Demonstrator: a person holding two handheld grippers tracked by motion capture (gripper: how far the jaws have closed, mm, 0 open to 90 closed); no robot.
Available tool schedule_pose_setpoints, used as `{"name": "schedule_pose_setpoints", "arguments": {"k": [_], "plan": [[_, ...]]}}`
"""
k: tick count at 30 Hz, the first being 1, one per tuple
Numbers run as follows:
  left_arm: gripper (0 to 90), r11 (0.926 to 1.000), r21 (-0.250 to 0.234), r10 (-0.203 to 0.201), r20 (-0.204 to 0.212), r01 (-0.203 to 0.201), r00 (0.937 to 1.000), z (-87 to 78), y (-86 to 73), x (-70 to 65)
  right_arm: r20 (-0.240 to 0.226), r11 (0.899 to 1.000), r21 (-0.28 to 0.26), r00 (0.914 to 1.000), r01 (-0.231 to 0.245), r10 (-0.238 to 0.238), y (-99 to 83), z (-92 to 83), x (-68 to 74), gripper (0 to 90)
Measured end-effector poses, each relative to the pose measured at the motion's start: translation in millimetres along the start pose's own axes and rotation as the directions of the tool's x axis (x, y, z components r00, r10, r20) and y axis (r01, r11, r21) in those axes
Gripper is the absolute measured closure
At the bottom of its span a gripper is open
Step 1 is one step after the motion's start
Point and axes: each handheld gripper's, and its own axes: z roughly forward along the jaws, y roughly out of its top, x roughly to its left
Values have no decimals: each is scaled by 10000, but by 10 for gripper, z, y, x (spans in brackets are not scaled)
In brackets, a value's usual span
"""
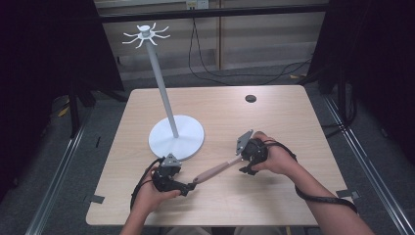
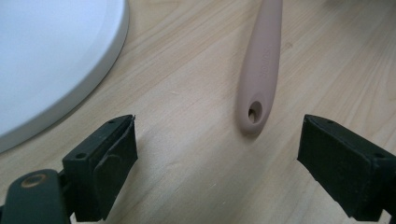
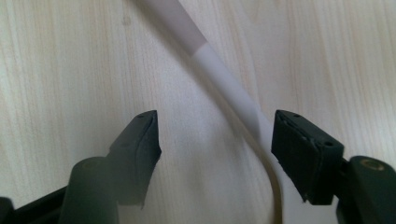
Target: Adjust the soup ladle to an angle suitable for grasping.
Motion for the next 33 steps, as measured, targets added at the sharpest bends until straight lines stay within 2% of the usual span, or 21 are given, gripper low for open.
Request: {"name": "schedule_pose_setpoints", "arguments": {"k": [2, 7, 8, 9, 11, 12, 14, 17, 19, 21, 27, 29, 30, 32, 33], "plan": [[120, 10000, 48, -1, 52, 0, 10000, -9, -1, 11, 49, 9993, 253, 9996, 273, -274, 34, 27, -21, 348], [121, 9999, -28, -115, 30, 116, 9999, -29, -10, 31, -306, 9942, 724, 9965, 797, -777, 88, 101, -58, 415], [121, 9999, -23, -145, 19, 145, 9999, -35, -13, 36, -280, 9920, 761, 9947, 1007, -988, 102, 106, -66, 439], [122, 9999, -23, -145, 19, 145, 9999, -35, -13, 36, -280, 9920, 761, 9947, 1007, -988, 102, 106, -66, 439], [122, 9999, -16, -170, 13, 170, 9999, -43, -20, 59, -312, 9871, 919, 9912, 1314, -1290, 124, 98, -103, 545], [122, 9998, -47, -190, 38, 190, 9998, -42, -20, 61, -267, 9863, 963, 9909, 1341, -1321, 125, 92, -117, 595], [122, 9998, -69, -190, 75, 190, 9998, -43, -16, 63, -352, 9865, 881, 9902, 1378, -1352, 116, 87, -144, 603], [122, 9994, -194, -277, 31, 278, 9996, -44, -12, 56, -474, 9892, 680, 9908, 1298, -1268, 105, 83, -178, 571], [122, 9995, -184, -263, 10, 263, 9997, -48, -13, 59, -180, 9917, 521, 9930, 1179, -1171, 115, 84, -187, 538], [122, 9997, -129, -228, 38, 228, 9997, -48, -15, 71, -193, 9942, 364, 9947, 1016, -1010, 133, 78, -195, 534], [122, 9995, -108, -305, -32, 304, 9995, -47, -26, 85, -365, 9915, 515, 9923, 1199, -1181, 161, 168, -176, 505], [122, 9995, -123, -306, -34, 305, 9995, -49, -26, 87, -365, 9876, 679, 9896, 1416, -1394, 171, 213, -174, 529], [122, 9994, -128, -309, -27, 308, 9995, -49, -25, 87, -336, 9870, 828, 9902, 1378, -1354, 173, 230, -163, 561], [123, 9994, -129, -310, -31, 309, 9995, -52, -25, 90, -474, 9874, 681, 9891, 1428, -1398, 190, 242, -173, 627], [123, 9994, -139, -317, -34, 316, 9995, -54, -26, 92, -474, 9837, 633, 9851, 1682, -1654, 197, 247, -188, 662]]}}
